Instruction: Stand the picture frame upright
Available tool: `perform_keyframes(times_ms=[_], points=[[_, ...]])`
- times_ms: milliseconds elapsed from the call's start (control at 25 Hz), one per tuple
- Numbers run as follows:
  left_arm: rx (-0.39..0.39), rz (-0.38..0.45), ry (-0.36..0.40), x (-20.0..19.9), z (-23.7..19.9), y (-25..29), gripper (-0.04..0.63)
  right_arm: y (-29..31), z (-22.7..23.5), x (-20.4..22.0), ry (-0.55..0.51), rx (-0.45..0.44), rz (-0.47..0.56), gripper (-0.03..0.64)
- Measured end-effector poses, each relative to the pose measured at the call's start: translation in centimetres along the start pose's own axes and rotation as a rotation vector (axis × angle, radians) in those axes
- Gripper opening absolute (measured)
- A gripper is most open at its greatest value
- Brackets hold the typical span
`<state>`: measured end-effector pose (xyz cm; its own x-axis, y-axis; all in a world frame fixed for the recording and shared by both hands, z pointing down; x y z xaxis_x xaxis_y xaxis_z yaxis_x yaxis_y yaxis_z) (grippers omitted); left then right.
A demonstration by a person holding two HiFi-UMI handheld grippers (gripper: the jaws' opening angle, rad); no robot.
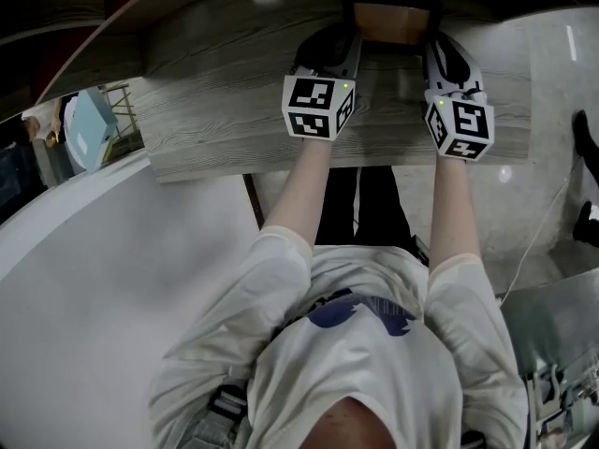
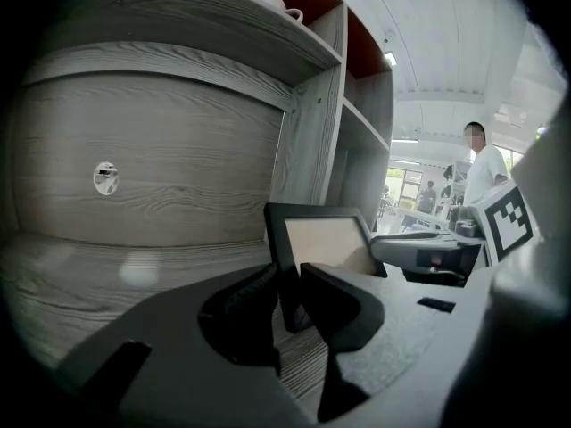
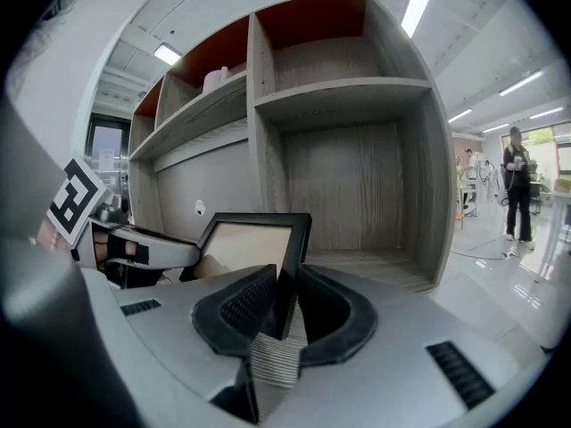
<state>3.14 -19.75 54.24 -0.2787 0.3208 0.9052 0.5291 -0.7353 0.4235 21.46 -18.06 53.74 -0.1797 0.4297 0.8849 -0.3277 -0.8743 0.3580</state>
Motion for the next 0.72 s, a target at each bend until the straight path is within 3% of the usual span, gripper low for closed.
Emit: perform_keyframes(times_ms=[720], points=[[0.007,-0.026,0.021,0.4,-0.7,2.0,0.074,1.6,1.5,0.5,0.017,0.019,-0.017,0.049]])
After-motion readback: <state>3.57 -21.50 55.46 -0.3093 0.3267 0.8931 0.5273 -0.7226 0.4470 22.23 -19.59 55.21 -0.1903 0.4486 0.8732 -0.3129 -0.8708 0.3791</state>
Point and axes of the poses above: the fingertips, and each gripper's own axes: y forward along the fingers, z to its right, x out of its underside, the point moved 6 cm from there along -y, backward along the fingers, and after that the axes turned 14 degrees about y, right-handed, at the moved point
